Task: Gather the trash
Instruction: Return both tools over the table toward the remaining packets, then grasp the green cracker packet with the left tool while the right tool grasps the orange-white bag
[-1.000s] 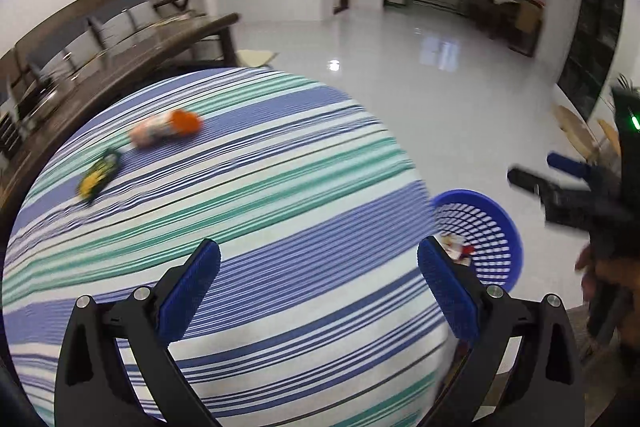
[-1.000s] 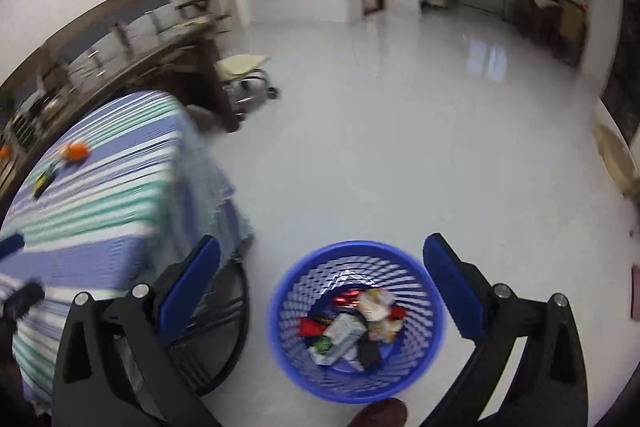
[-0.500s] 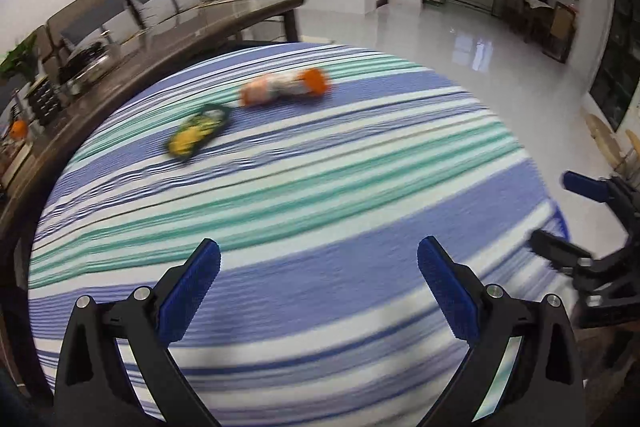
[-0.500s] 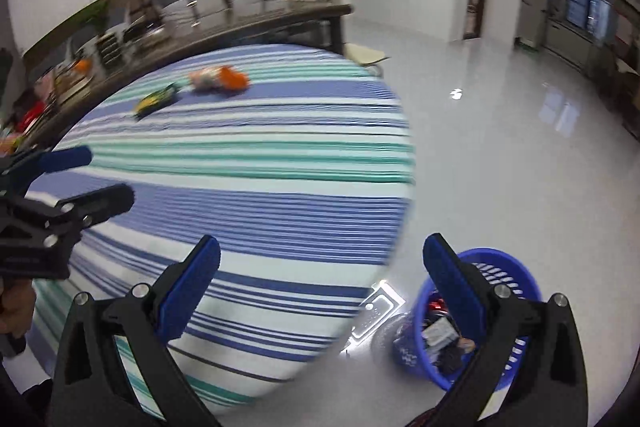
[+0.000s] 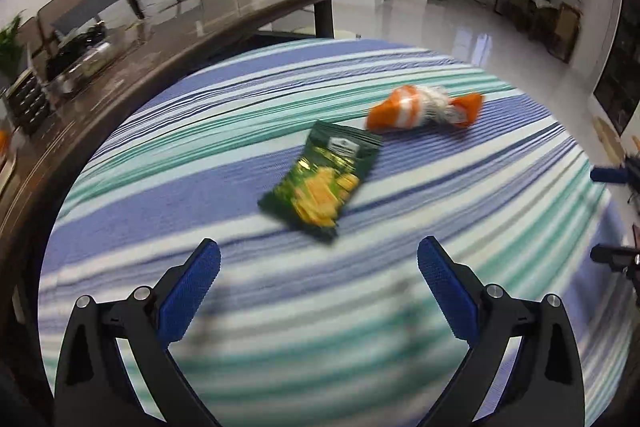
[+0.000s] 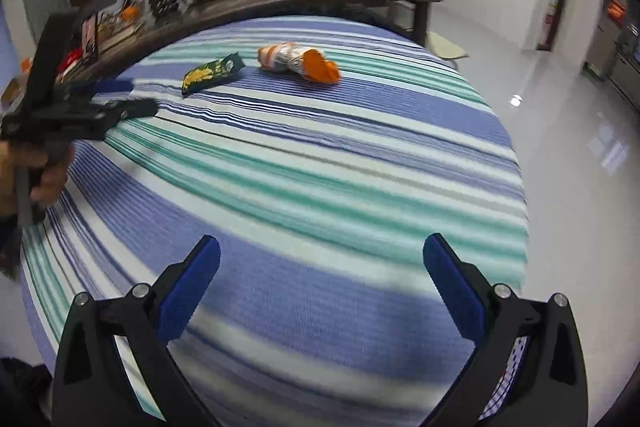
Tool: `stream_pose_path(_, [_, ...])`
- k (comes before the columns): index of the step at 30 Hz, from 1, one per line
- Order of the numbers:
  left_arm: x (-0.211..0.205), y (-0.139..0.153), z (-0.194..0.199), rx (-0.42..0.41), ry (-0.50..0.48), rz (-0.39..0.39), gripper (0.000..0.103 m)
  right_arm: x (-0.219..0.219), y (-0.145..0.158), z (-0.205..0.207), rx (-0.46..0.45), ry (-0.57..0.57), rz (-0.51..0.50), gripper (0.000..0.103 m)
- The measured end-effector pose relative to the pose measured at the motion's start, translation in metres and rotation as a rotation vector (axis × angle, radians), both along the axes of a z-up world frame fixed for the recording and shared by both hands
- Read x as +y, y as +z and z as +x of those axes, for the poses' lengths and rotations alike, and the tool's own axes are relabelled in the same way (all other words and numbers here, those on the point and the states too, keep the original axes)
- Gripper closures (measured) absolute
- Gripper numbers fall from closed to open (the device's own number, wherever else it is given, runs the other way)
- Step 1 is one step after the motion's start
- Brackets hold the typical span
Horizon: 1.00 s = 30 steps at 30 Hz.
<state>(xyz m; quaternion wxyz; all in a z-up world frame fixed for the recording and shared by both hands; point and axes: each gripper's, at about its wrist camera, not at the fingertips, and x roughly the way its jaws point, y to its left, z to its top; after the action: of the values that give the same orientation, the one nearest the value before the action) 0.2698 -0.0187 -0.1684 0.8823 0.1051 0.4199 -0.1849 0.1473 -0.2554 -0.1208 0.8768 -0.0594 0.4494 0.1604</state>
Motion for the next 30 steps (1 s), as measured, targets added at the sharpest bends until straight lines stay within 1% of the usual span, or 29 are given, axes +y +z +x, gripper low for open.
stream_pose_path(3, [-0.005, -0.010, 0.023, 0.026, -0.037, 0.017, 0.005, 0.005, -0.008, 0.033, 0.045, 0.047, -0.010, 0.005])
stream_pose_path(5, [-0.012, -0.016, 0.034, 0.025, -0.068, 0.053, 0.004, 0.009, -0.015, 0.061, 0.086, 0.067, -0.018, 0.005])
stream_pose_path(6, [-0.012, -0.016, 0.038, 0.022, -0.081, 0.044, 0.004, 0.011, -0.018, 0.070, 0.101, 0.074, -0.021, 0.005])
stream_pose_path(7, [-0.012, -0.016, 0.045, 0.038, -0.082, 0.033, 0.004, 0.014, -0.023, 0.085, 0.125, 0.086, -0.032, 0.004])
stream_pose_path(8, [-0.011, -0.017, 0.049, 0.047, -0.079, 0.021, 0.005, 0.020, -0.023, 0.099, 0.104, 0.101, -0.064, 0.005])
stream_pose_path(9, [-0.010, -0.017, 0.053, 0.056, -0.075, 0.009, 0.007, 0.023, -0.024, 0.107, 0.109, 0.121, -0.065, 0.005])
stream_pose_path(10, [-0.008, -0.017, 0.056, 0.065, -0.079, -0.010, 0.011, 0.029, -0.024, 0.121, 0.117, 0.143, -0.065, 0.005])
stream_pose_path(11, [-0.007, -0.016, 0.056, 0.052, -0.081, -0.019, 0.022, 0.033, -0.024, 0.129, 0.119, 0.159, -0.076, 0.005])
stream_pose_path(12, [-0.006, -0.015, 0.056, 0.044, -0.086, -0.022, 0.029, 0.039, -0.022, 0.139, 0.114, 0.173, -0.094, 0.005])
stream_pose_path(13, [-0.006, -0.014, 0.056, 0.039, -0.091, -0.026, 0.034, 0.044, -0.021, 0.148, 0.102, 0.182, -0.110, 0.005])
stream_pose_path(15, [-0.004, -0.011, 0.055, 0.027, -0.085, -0.033, 0.060, 0.054, -0.015, 0.164, 0.070, 0.193, -0.118, 0.005])
stream_pose_path(17, [-0.004, -0.010, 0.054, 0.028, -0.066, -0.040, 0.064, 0.061, -0.010, 0.175, 0.052, 0.206, -0.092, 0.005])
stream_pose_path(19, [0.000, -0.010, 0.050, 0.033, -0.030, -0.054, 0.066, 0.068, -0.010, 0.182, 0.064, 0.226, -0.044, 0.006])
stream_pose_path(20, [0.001, -0.009, 0.048, 0.040, -0.010, -0.064, 0.066, 0.072, -0.013, 0.184, 0.088, 0.237, -0.021, 0.035])
stream_pose_path(22, [0.004, -0.007, 0.035, 0.059, 0.017, -0.094, 0.066, 0.069, -0.014, 0.185, 0.094, 0.192, -0.040, 0.062])
stream_pose_path(24, [0.004, -0.005, 0.019, 0.067, 0.023, -0.109, 0.066, 0.060, -0.010, 0.173, 0.101, 0.146, 0.002, 0.062])
stream_pose_path(25, [0.003, -0.004, 0.003, 0.072, 0.024, -0.113, 0.066, 0.055, -0.008, 0.164, 0.095, 0.124, 0.006, 0.062])
stream_pose_path(27, [-0.001, -0.003, -0.023, 0.070, 0.022, -0.115, 0.066, 0.042, -0.006, 0.135, 0.098, 0.074, 0.013, 0.062])
stream_pose_path(29, [-0.006, -0.002, -0.045, 0.069, 0.020, -0.110, 0.066, 0.035, -0.004, 0.116, 0.106, 0.035, -0.018, 0.062])
stream_pose_path(30, [-0.010, -0.003, -0.056, 0.071, 0.016, -0.112, 0.066, 0.030, -0.005, 0.094, 0.115, 0.004, -0.050, 0.062])
